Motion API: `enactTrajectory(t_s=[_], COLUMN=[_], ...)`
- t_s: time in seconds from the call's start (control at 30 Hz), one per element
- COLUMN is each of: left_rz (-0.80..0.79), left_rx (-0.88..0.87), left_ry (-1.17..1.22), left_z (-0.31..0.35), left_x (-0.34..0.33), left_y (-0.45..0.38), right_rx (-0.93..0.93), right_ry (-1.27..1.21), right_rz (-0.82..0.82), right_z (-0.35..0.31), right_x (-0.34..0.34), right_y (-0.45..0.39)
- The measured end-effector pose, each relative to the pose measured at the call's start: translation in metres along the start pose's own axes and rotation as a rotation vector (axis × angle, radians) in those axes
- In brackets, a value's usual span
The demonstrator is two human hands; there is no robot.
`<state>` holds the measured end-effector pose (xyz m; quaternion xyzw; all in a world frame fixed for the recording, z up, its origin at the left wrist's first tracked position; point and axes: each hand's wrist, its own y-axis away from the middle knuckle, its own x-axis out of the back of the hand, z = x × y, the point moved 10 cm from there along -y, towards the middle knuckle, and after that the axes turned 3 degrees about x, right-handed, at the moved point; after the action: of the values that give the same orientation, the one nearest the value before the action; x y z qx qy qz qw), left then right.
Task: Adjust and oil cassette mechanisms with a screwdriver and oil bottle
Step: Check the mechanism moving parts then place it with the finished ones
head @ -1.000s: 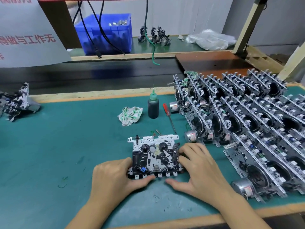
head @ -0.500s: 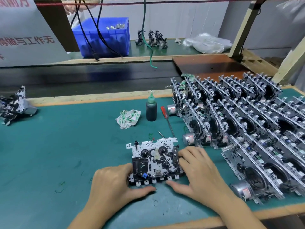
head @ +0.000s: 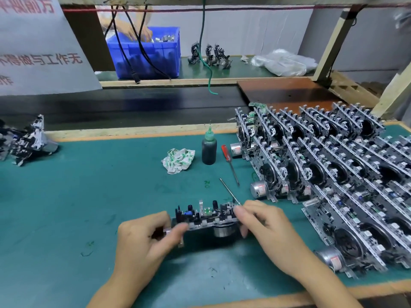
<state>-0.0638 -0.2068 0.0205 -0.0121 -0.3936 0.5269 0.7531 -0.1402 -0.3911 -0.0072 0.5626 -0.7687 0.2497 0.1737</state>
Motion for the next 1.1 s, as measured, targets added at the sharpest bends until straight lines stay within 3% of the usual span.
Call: enactTrajectory(t_s=[0.17,0.37,0.53,0.6,0.73,0.9,1.1], left_rz=[-0.006,-0.054,0.063,0.13,0.025,-0.113,-0.241], left_rx=[0.253,0.309,0.15,0.083,-0.068,-0.133,-0.21], left_ry=[0.174,0.117,-0.281,-0.154,-0.021,-0.083,-0.112], left_z=[-0.024,-0.033,-0.016,-0.004,0.023,0.041,0.049], left_x=[-0.003,-0.009,0.015,0.024,0.01,-0.017,-0.032], left_y=[-0.002,-0.005,-0.011,-0.016,-0.028,-0.034,-0.043], right_rx=[-0.188,-0.235,-0.163,-0.093,-0.095,-0.108,-0.01], right_ry=[-0.115,-0.114,0.146,0.268,0.419,0.362,0.055], right_rz=[-0.036,-0.05,-0.02,0.011,-0.006,0.089,-0.02], right_z=[0.009,0.013,0.007,0.002,0.005,0.015,0.008], right_x=[-0.013,-0.017,-0.004,0.002,-0.003,0.007,0.004], right_y=[-0.005,-0.014,-0.012,-0.015,-0.017,-0.023,-0.035])
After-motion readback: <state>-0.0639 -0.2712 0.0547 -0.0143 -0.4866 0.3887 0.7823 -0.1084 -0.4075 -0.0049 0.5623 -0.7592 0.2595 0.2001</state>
